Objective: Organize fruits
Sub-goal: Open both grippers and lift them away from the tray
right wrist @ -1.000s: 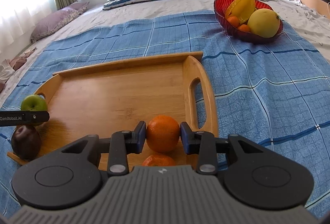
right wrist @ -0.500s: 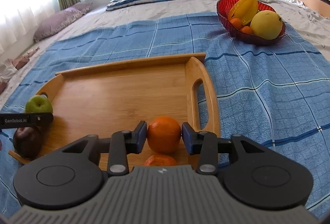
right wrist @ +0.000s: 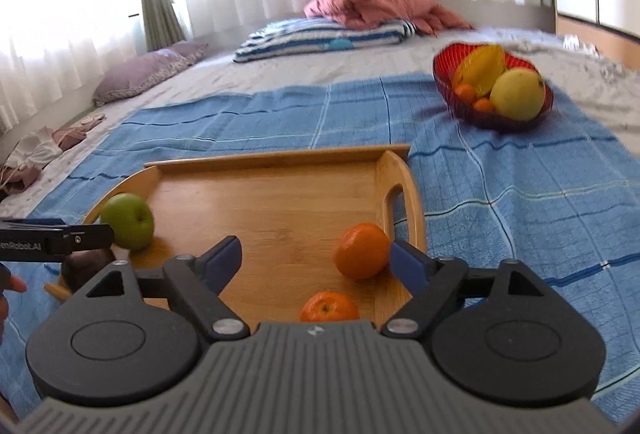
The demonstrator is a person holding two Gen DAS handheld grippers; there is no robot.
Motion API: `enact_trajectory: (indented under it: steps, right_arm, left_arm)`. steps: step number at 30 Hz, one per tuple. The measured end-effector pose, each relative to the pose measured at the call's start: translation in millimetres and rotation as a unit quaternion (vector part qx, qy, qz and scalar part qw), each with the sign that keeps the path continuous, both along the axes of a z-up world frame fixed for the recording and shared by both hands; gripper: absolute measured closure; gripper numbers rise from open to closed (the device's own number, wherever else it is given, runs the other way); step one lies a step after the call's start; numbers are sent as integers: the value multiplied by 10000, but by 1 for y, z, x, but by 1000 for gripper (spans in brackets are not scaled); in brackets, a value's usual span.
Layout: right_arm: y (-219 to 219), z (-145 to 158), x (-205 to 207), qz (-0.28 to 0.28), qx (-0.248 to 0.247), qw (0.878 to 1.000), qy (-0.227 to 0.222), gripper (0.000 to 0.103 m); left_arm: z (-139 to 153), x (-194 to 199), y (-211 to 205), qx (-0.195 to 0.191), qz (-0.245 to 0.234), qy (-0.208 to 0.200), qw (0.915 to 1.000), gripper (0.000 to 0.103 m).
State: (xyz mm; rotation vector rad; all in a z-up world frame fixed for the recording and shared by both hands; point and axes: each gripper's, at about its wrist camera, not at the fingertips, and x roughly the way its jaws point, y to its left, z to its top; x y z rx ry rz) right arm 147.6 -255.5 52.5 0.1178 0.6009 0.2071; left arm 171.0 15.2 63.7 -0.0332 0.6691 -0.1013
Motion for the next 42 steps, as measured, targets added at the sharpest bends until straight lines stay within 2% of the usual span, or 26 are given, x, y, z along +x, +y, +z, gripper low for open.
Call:
enact_trajectory:
  steps: [9, 16, 23, 35, 42]
  right_arm:
    - [9, -2, -51, 121, -394, 9971, -644, 3]
    - [7, -18, -86, -66, -618, 9933, -976, 0]
    - [0, -29, -110, -142, -542, 9935, -990, 0]
    - [6, -42, -130, -109, -677, 9923, -1034, 0]
    - [11, -47, -137, -36, -728, 9922, -1010, 0]
  left_arm:
    - [-4, -58, -9, -117, -418, -261, 9987, 0]
    - [-22, -95, -17, -352, -608, -135, 9974, 0]
    - [-31, -115, -24, -349, -742, -42, 9966, 0]
    - [-27, -134, -26, -292, -700, -167, 9970, 0]
    - [-28, -142, -24, -429, -679, -79, 9967, 0]
